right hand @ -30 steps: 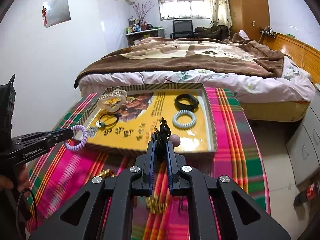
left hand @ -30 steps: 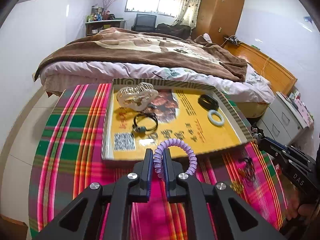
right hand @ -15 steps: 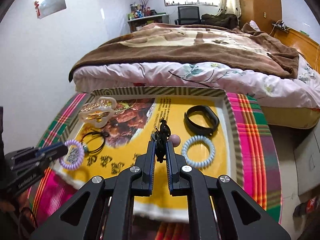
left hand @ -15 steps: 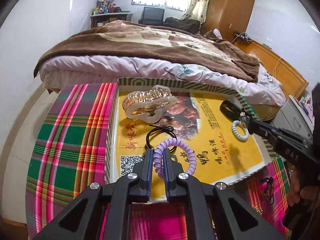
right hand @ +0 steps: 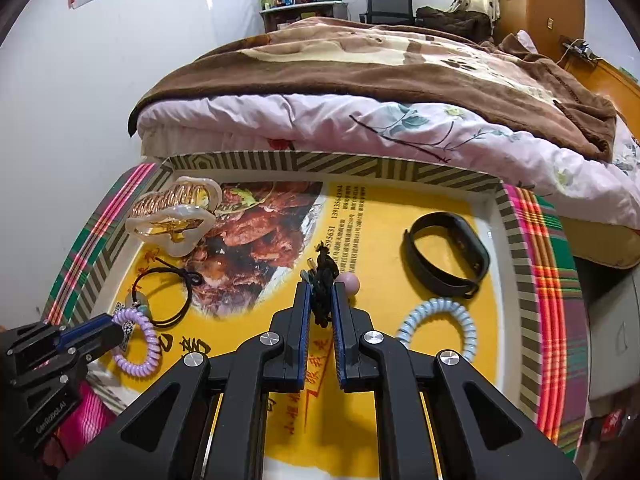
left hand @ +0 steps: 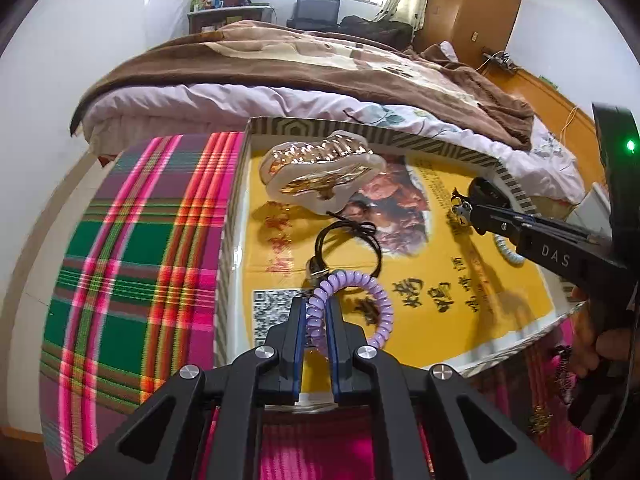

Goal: Organize jewelry
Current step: 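Carry the lavender hair tie and black ornament over the yellow box with both tools, then open the left tool to drop the lavender tie while the right tool releases the ornament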

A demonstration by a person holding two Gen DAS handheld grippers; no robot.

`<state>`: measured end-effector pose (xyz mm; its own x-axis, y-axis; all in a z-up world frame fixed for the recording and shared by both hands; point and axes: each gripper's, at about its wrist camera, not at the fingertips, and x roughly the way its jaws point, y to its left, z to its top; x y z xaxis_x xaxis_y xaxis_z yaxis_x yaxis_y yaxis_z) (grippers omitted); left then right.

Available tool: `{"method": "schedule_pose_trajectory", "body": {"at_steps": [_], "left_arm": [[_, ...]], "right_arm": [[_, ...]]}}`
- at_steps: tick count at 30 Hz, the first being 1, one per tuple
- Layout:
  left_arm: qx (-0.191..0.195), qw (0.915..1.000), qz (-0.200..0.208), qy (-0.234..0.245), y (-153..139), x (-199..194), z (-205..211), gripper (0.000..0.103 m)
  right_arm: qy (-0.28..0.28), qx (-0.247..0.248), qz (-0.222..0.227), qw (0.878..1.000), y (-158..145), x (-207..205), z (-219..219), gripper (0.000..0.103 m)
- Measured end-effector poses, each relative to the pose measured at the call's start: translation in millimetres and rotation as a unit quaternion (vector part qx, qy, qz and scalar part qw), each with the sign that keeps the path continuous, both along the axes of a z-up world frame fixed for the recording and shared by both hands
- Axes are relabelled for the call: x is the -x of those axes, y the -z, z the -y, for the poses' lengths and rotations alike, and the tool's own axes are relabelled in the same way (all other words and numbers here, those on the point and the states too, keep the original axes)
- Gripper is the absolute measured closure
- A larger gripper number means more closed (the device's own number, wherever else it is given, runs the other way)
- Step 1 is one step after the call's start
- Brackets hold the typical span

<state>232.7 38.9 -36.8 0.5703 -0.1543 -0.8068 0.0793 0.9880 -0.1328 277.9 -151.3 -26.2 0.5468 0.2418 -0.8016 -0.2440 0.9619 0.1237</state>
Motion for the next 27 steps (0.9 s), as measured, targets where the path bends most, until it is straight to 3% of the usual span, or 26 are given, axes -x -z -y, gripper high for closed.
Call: {"method": "schedule_pose_trajectory", "body": {"at_steps": [10, 21, 27], "left_arm": [[-0.001, 0.9999, -0.01, -0.005, 5, 2, -1, 0.091], [0.003, 1.0, -0.007, -0.003, -1, 6, 2, 0.058], [0.003, 1.0, -0.004, -0.005, -5, 8, 3, 0.048]], "right_arm": [[-0.006, 0.0, -0.011, 1.0, 9, -3, -7, 0.092], [0.003, -0.01, -0.015, 1.0, 11, -3, -4, 0.085], [0.003, -0.017, -0.008, 1.0, 3, 5, 0, 0.073]]}}
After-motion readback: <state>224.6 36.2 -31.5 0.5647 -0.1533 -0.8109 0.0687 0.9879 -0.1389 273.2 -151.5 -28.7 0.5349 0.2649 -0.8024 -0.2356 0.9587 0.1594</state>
